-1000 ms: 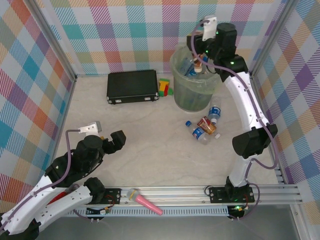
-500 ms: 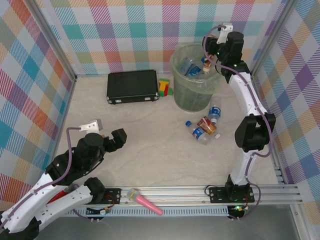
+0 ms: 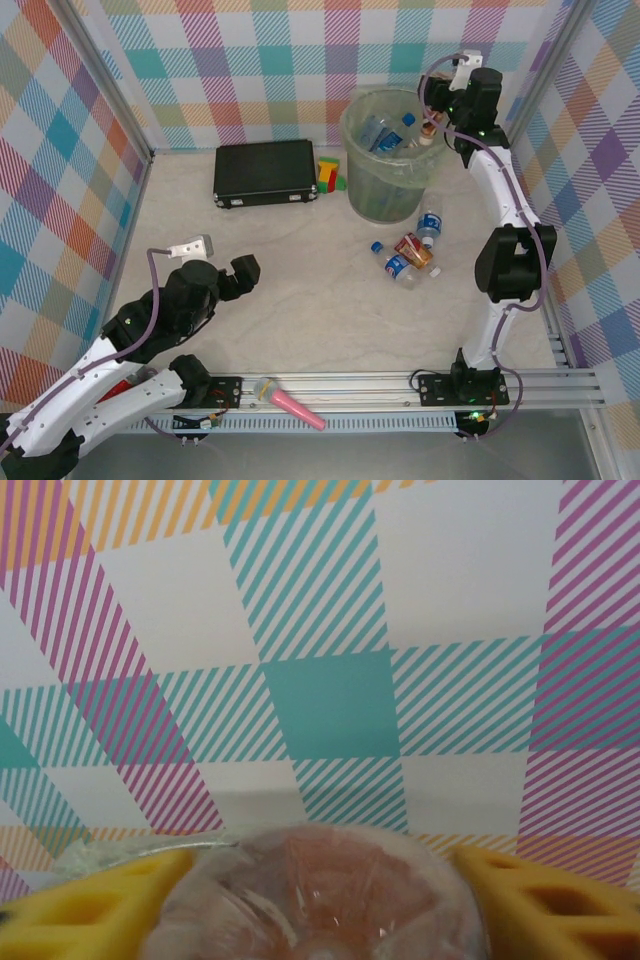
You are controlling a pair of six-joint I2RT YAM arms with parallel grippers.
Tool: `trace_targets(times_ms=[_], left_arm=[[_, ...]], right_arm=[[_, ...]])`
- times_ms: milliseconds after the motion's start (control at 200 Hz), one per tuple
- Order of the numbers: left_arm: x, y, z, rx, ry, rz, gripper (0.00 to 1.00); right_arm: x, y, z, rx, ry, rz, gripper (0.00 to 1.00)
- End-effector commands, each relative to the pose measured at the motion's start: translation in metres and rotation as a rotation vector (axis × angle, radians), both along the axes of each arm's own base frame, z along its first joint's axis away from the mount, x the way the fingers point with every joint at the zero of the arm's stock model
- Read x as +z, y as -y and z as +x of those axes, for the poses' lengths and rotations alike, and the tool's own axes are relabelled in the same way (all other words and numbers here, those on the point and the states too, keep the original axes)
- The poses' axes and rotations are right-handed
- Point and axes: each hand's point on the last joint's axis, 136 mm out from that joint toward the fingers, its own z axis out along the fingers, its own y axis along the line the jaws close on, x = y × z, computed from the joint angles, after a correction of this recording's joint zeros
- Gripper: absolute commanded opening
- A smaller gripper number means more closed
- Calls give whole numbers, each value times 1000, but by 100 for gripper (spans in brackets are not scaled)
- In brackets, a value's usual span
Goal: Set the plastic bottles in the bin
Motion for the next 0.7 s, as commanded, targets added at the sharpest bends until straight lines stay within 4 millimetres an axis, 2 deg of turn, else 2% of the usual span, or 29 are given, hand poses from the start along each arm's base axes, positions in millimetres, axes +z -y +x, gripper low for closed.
trace_targets(times_ms=[0, 40, 305, 695], left_arm=[[12, 0, 2, 7, 32, -19, 99], [11, 0, 2, 6, 31, -18, 100], [8, 2, 1, -2, 24, -35, 100], [7, -1, -4, -7, 27, -51, 100]], right_arm=[[12, -4, -6, 43, 33, 4, 97], [14, -5, -9, 49, 33, 6, 100], [33, -11, -25, 85, 46, -1, 100], [16, -18, -33, 115, -40, 4, 99]])
